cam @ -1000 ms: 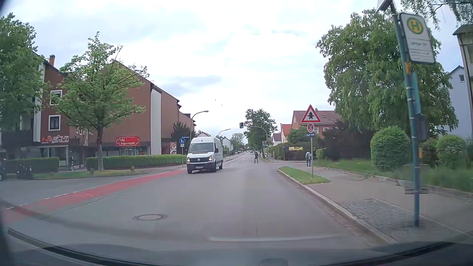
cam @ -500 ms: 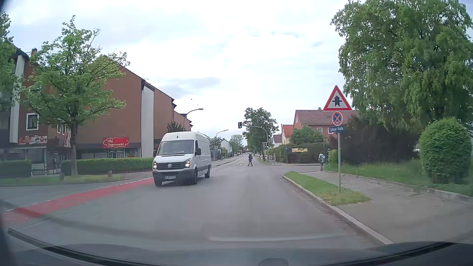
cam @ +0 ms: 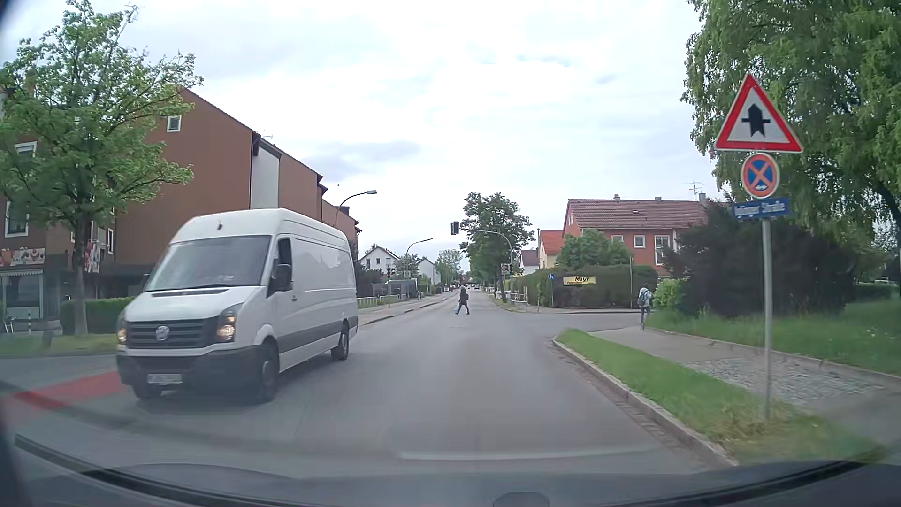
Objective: Follow the waypoints while adhering to traffic rules and regulations
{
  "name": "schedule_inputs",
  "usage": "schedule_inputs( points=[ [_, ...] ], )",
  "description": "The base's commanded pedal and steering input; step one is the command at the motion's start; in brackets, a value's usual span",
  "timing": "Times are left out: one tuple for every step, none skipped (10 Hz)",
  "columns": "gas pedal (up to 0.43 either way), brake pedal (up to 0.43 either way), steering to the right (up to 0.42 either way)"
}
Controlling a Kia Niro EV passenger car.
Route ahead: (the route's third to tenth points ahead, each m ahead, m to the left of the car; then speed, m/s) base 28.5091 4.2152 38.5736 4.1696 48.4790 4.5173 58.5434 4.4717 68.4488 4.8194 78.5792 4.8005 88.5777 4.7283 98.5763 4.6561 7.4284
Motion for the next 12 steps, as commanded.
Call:
schedule_inputs(
  points=[
    [0.000,0.000,-0.004],
    [0.000,0.000,-0.004],
    [0.000,0.000,-0.004],
    [0.008,0.000,-0.004],
    [0.008,0.000,-0.004],
    [0.008,0.000,-0.004],
    [0.020,0.000,-0.004],
    [0.039,0.000,-0.004],
    [0.039,0.000,-0.004],
    [0.059,0.000,-0.004],
    [0.087,0.000,-0.003],
    [0.110,0.000,-0.002]
  ],
)
